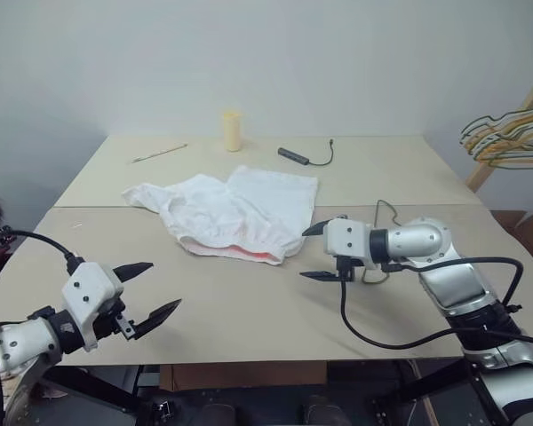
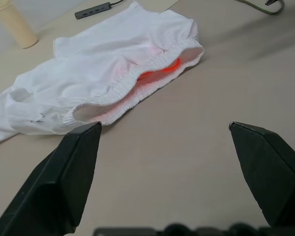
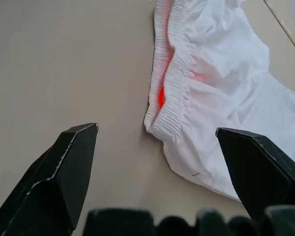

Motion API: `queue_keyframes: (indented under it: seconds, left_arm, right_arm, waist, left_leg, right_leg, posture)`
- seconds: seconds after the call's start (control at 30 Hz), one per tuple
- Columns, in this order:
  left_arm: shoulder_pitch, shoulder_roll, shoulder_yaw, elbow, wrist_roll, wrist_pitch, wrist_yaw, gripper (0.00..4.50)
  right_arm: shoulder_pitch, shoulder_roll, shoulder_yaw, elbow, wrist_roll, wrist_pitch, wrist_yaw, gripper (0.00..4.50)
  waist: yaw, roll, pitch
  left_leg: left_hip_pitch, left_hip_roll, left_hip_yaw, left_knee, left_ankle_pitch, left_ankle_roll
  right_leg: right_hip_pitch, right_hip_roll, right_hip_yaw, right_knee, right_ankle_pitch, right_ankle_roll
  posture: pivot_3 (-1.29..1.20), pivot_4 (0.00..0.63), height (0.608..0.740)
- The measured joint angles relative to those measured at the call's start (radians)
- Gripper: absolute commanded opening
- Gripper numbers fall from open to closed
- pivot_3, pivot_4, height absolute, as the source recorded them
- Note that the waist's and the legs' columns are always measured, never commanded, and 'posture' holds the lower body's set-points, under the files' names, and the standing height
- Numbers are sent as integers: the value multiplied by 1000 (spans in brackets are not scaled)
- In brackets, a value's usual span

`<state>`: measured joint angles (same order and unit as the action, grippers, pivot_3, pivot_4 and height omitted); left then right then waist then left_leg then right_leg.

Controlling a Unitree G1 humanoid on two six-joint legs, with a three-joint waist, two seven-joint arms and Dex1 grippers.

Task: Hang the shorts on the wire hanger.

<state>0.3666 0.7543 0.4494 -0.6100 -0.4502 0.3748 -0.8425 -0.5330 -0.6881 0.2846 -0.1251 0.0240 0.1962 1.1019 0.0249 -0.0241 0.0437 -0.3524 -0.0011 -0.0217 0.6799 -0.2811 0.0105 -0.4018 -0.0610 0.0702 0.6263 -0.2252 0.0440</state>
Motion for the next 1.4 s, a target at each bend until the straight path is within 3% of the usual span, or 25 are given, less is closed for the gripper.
queue_keyframes:
  seconds: [0.43,0.83,1.1,1.4]
  left_arm:
    - [-36,-17,-12,17,32,8,62,4500]
    - [37,40,-145,17,131,8,14,4500]
    - [-12,51,-166,37,141,8,7,4500]
    - [9,47,-176,36,154,8,9,4500]
  right_arm:
    - [-6,44,4,-1,-6,5,-25,4456]
    - [-172,367,242,51,-162,143,-155,4456]
    - [-319,666,319,406,-294,130,-407,4456]
    - [-393,749,328,846,-378,80,-567,4456]
  waist:
    - [0,0,0]
    - [-23,0,0]
    - [-46,2,1]
    - [-52,1,1]
  left_leg:
    - [0,0,0,0,0,0]
    - [0,1,-1,-2,0,-3]
    - [0,1,-2,-3,1,-9]
    - [0,1,-3,-4,1,-12]
  right_leg:
    - [0,0,0,0,0,-1]
    - [-3,1,-1,3,0,-4]
    - [-5,2,-1,5,1,-5]
    - [-6,2,-1,5,1,-5]
  posture:
    - [101,0,740]
    - [49,0,740]
    - [61,0,740]
    - [64,0,740]
